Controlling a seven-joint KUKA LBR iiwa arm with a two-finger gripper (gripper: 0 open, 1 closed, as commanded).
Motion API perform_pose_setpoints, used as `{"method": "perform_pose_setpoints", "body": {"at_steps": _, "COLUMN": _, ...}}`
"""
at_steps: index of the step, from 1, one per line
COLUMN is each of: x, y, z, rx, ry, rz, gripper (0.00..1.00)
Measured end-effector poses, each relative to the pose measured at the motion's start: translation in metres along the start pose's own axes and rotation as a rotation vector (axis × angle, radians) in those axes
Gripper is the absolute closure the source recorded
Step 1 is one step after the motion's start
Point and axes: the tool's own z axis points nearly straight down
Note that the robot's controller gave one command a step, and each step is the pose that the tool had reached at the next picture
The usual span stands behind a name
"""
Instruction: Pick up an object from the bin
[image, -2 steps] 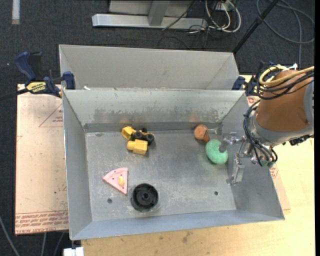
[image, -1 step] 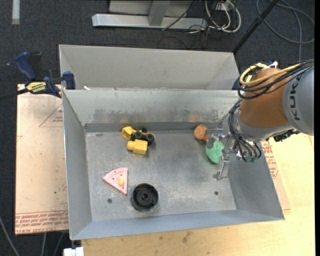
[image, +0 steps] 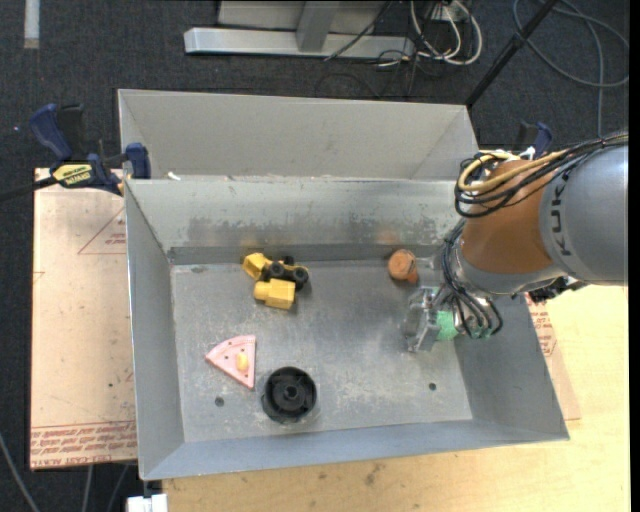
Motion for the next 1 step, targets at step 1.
{"method": "perform_pose_setpoints", "body": {"at_steps": 1, "x": 0.0000, "y": 0.0000, "z": 0.0000, "rx": 0.000, "ry": 0.000, "rz": 0.000, "gripper": 0.00}}
